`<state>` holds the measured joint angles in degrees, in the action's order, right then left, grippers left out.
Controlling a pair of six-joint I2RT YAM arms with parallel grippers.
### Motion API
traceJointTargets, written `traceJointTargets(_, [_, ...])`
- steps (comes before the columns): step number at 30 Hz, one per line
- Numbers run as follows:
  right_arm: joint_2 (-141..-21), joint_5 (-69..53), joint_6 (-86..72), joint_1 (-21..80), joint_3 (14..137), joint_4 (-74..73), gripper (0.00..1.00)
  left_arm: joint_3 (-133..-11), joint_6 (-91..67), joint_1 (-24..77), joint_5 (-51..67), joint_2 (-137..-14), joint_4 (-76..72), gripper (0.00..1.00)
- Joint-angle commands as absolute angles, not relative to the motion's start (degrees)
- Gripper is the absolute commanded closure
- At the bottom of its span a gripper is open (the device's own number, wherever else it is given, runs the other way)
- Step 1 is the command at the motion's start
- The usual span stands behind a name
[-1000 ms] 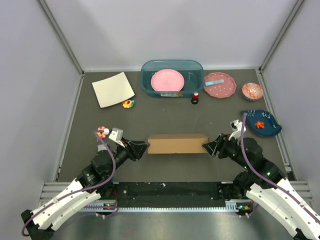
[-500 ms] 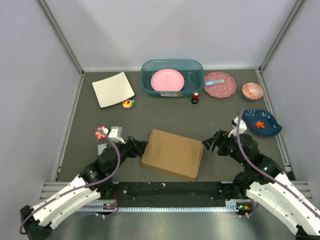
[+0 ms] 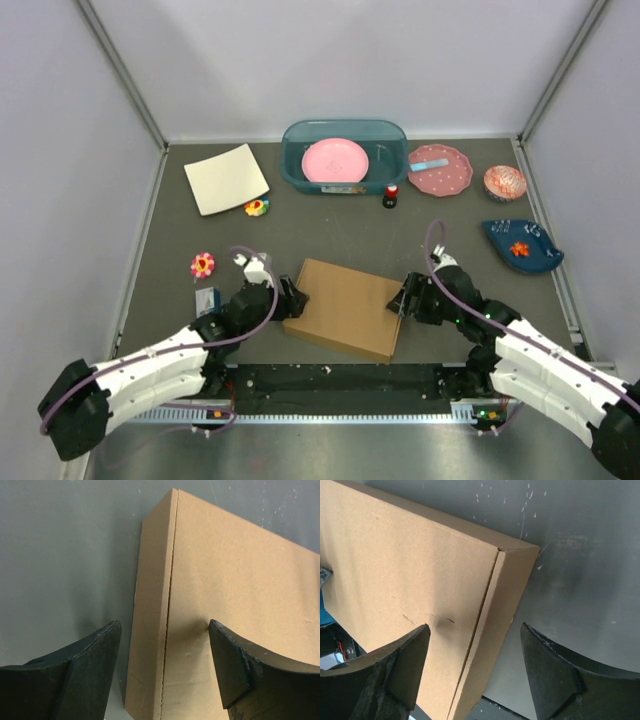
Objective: Fold the paper box
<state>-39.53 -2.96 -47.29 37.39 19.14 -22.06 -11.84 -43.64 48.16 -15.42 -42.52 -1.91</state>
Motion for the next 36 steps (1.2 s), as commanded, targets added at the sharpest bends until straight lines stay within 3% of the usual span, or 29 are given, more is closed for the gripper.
traceJointTargets(1, [-42.5,-4.1,-48.7,38.0,18.4,-12.1,0.29,-11.3,-44.3,48.3,-11.6,-47.3,-11.4,0.26])
traceJointTargets(4, [-46.1,-4.2,-47.5,35.7,18.5,-6.6,0.41,-11.5,-43.4,48.3,-10.3,-50.5,-14.7,0.31])
traceJointTargets(8, [-55.5,-6.9,-42.9,29.6,20.8,-0.8,0.52,-11.3,-43.6,46.7,-7.7,-55.9,-23.6,0.54])
traceJointTargets(10, [-60.4,-8.4,-41.5,25.9,22.6,2.4,0.62,-11.2,-44.5,44.9,-5.4,-58.1,-26.3,0.58])
traceJointTargets(20, [-74.8,-7.8,-34.8,23.2,34.8,4.7,0.67,-17.6,-43.8,36.7,-2.2,-70.2,-30.7,0.63])
traceJointTargets(25, [-77.3,-6.8,-34.4,22.7,34.7,5.5,0.62,-21.3,-42.8,34.5,-0.3,-73.4,-29.1,0.62])
traceJointTargets(29, [-74.6,-5.6,-35.1,22.0,34.4,4.2,0.43,-23.6,-41.3,34.2,-0.6,-70.0,-22.5,0.41])
traceJointTargets(32, [-71.8,-4.4,-35.7,20.0,36.3,-1.5,0.28,-24.7,-41.0,34.2,-3.0,-62.7,-15.7,0.32])
traceJointTargets(36, [-65.4,-2.8,-34.1,18.8,42.3,-8.7,0.22,-25.1,-39.6,34.1,-8.7,-53.7,-11.0,0.24])
